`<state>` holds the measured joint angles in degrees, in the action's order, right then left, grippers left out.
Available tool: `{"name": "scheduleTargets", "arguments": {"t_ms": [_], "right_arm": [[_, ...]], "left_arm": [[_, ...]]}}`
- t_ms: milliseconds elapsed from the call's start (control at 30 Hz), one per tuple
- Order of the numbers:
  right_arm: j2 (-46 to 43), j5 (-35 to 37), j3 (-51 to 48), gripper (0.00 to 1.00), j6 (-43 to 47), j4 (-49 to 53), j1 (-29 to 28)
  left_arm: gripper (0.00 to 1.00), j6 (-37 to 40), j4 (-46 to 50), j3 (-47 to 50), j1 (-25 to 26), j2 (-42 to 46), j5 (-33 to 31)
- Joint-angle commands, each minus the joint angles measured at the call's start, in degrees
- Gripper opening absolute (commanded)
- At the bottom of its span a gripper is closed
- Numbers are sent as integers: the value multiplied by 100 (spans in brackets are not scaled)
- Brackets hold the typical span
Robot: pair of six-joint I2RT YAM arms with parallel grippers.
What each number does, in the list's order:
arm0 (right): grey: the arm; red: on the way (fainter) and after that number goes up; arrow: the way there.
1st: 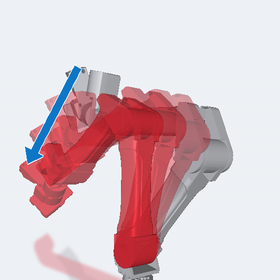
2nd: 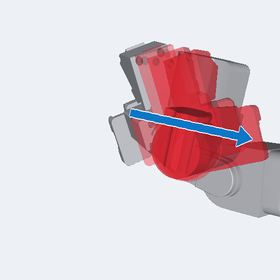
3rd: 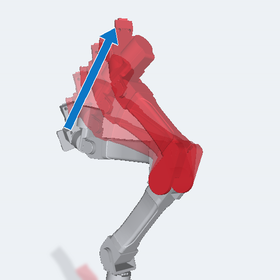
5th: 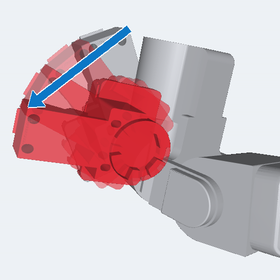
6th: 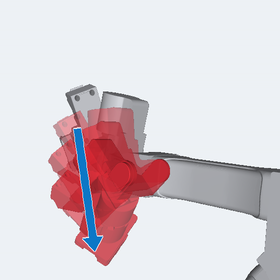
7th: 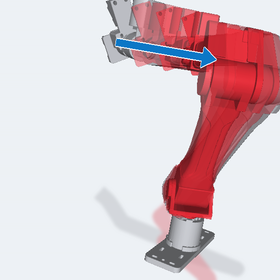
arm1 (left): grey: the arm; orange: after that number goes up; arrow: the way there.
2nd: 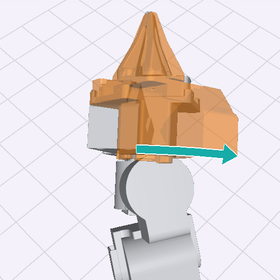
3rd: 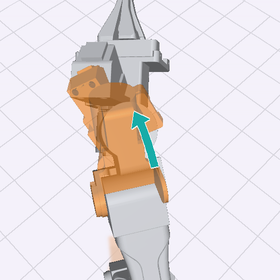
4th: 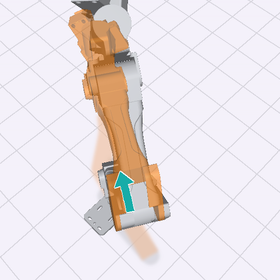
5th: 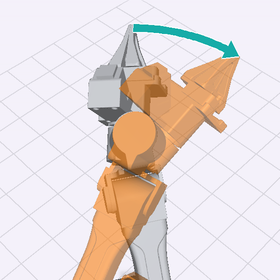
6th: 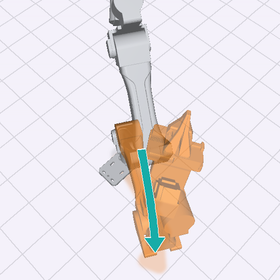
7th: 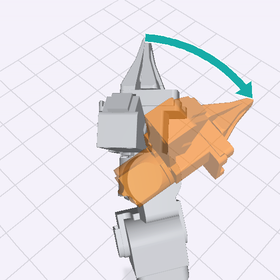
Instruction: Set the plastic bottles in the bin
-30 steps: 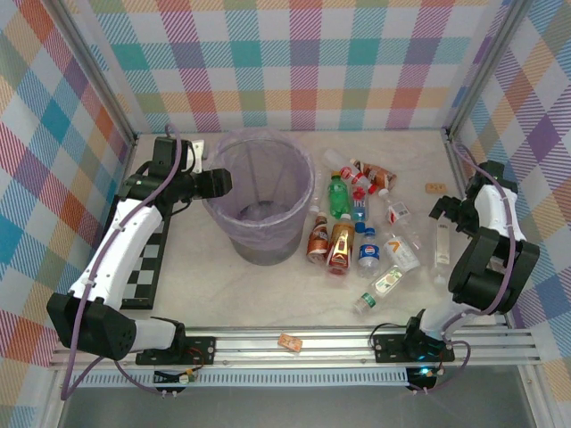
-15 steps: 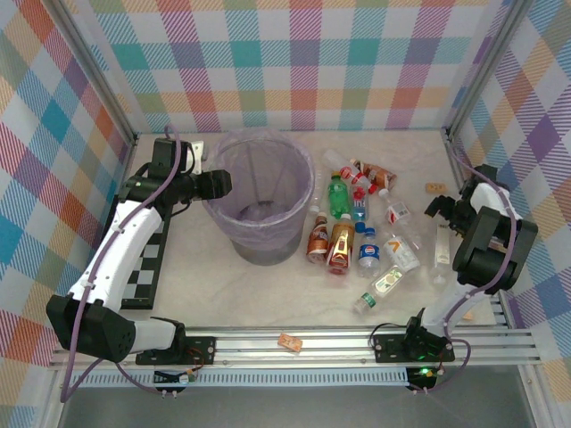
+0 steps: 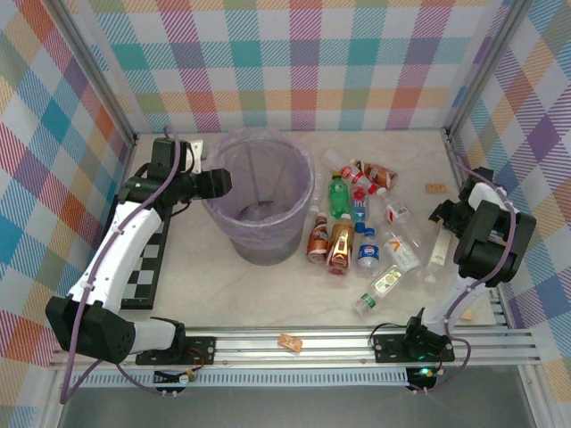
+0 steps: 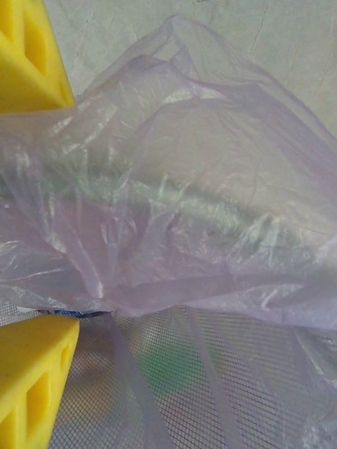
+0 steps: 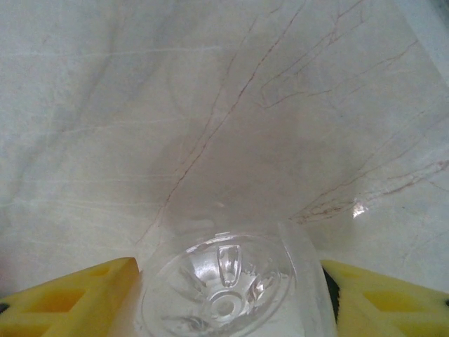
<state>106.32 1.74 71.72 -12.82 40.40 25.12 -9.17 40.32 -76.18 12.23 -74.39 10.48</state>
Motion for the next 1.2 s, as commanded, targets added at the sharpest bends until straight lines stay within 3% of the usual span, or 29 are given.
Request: {"name": "scheduleTargets", "arguments": {"t_ms": [0,133,367,567,867,1167], "right_arm": [[-359,150,212,61,3,268,32],[-708,91,379,51,-63,490,28],[-1266,-163,1229,49,24,1236,28],[-1986,-1190,1764,43,49,1609,-72],[-2626,-2270,2664,42,-275,1861,-1226],[-2913,-3135,3097,38,-1226,937,-2454]], "left_arm": [[69,-7,-19,26,-80,118,42],[70,-107,-155,57,-136,70,392],[70,-154,-218,86,-193,60,463],[70,-164,-217,95,-203,21,498],[70,-164,-217,118,-203,4,508],[70,-173,-217,145,-203,3,490]]}}
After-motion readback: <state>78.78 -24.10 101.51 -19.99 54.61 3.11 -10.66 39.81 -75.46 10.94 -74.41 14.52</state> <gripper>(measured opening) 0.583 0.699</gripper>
